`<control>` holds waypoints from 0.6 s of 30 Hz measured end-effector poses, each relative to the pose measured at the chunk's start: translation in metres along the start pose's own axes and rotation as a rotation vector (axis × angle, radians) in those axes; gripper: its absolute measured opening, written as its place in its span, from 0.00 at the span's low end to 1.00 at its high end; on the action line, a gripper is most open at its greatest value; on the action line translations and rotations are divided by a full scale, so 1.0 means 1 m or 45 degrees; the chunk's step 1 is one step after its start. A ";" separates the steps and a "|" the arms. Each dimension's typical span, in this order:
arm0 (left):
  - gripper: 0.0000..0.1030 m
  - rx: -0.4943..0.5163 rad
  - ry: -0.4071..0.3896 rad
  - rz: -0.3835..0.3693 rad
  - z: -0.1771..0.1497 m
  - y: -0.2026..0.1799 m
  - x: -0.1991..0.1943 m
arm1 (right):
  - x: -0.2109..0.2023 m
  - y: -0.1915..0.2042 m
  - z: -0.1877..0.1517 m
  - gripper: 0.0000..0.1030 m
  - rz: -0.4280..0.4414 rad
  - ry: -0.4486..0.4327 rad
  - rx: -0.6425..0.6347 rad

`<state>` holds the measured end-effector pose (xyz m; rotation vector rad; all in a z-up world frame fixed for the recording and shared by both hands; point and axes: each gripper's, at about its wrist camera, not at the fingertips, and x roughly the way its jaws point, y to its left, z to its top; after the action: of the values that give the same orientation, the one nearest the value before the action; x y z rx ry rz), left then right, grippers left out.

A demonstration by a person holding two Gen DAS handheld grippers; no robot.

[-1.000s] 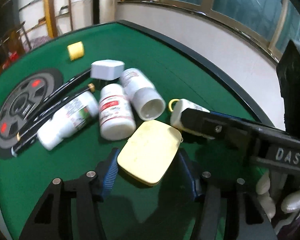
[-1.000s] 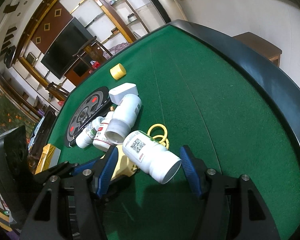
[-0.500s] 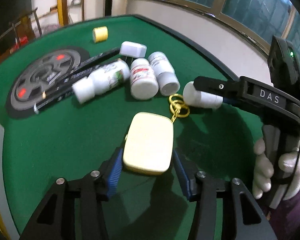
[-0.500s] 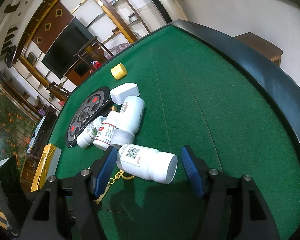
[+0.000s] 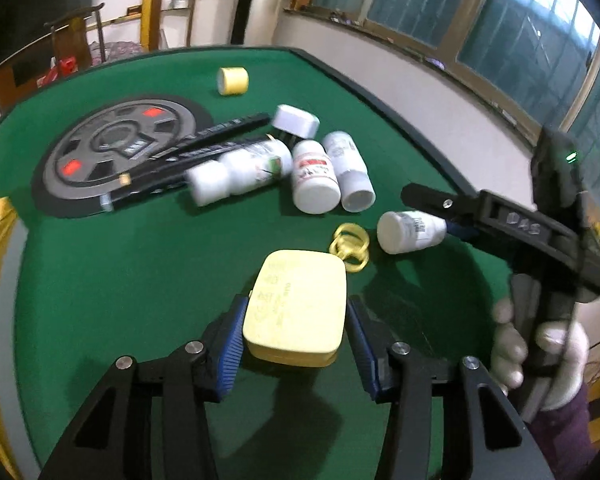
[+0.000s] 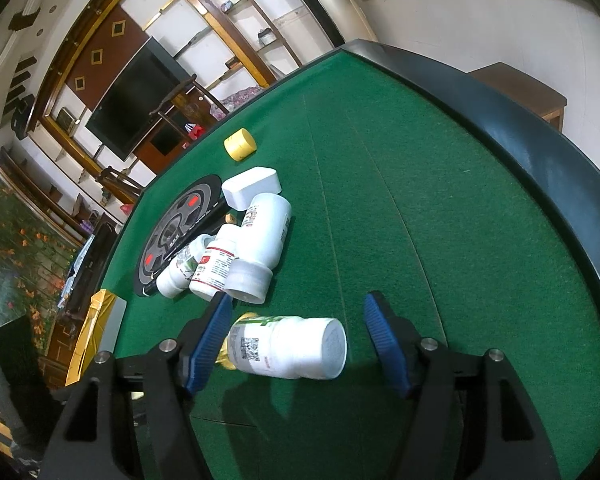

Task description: Organize rigid objects

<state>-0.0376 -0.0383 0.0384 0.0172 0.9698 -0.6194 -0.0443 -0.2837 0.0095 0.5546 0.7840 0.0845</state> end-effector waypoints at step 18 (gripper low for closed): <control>0.49 -0.356 -0.357 0.081 -0.036 0.131 -0.149 | 0.017 0.056 -0.014 0.66 -0.317 0.086 -0.528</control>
<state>-0.0603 0.1529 0.0996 -0.2793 0.7731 -0.4098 -0.0348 -0.2252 0.0188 0.0598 0.8672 0.0343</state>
